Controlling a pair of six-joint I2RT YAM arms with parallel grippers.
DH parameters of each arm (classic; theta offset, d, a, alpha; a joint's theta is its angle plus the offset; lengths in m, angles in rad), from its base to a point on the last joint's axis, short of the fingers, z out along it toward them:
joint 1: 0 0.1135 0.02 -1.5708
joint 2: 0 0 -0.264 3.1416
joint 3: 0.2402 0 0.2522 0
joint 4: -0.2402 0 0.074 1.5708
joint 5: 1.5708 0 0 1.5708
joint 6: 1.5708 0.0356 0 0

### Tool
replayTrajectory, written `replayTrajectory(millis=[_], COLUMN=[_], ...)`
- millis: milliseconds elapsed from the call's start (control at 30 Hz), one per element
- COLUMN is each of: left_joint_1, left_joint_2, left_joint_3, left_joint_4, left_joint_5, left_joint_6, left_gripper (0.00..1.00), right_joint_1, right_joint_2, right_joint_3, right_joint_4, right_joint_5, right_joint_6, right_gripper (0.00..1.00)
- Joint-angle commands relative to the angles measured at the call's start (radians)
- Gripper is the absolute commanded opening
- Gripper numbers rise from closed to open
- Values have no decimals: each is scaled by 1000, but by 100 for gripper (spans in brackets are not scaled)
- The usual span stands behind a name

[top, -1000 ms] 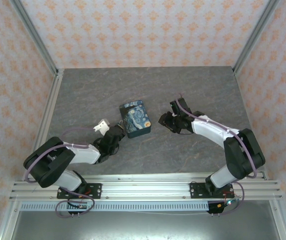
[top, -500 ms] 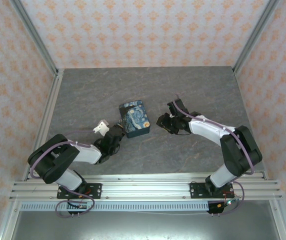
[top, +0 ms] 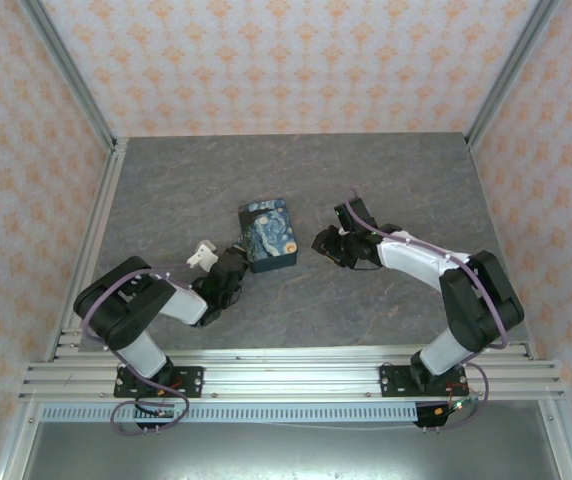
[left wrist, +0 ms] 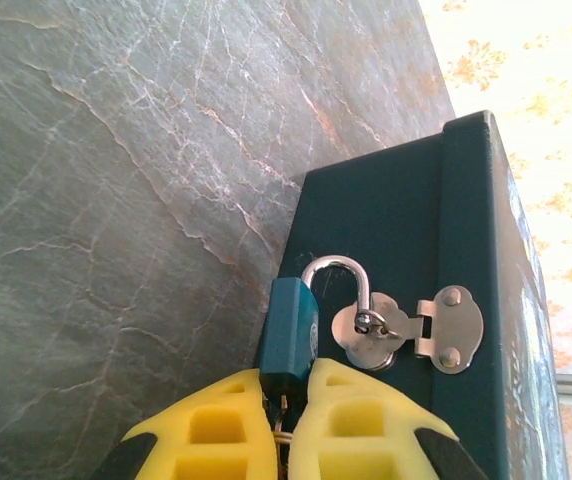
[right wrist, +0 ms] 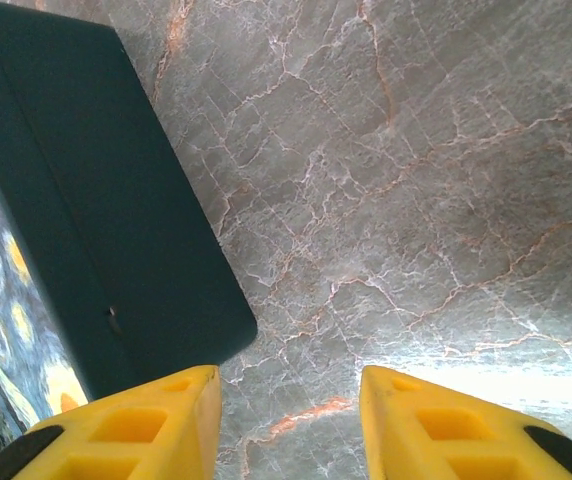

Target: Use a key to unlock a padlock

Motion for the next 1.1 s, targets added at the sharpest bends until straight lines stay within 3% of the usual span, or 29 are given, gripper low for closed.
replayTrajectory(millis=[0, 267, 500, 733, 900, 1067], left_joint_1=[11, 23, 42, 83, 154, 294], left_joint_2=[30, -20, -128, -89, -155, -339], left_joint_3=[10, -5, 18, 24, 38, 7], left_joint_4=[82, 88, -44, -46, -186, -425], left_joint_5=[-10, -25, -11, 45, 133, 279], left_joint_6=[-32, -34, 34, 27, 91, 222], left_gripper=[0, 0, 0, 0, 0, 0], right_joint_1=[5, 5, 5, 5, 5, 5], right_joint_2=[-4, -15, -14, -19, -45, -77], right_joint_3=[-20, -23, -27, -30, -31, -39], right_joint_4=[16, 14, 19, 19, -11, -46], right_joint_5=[1, 8, 9, 9, 21, 41], right_joint_6=[7, 7, 10, 12, -3, -21], right_gripper=[41, 41, 41, 41, 41, 41])
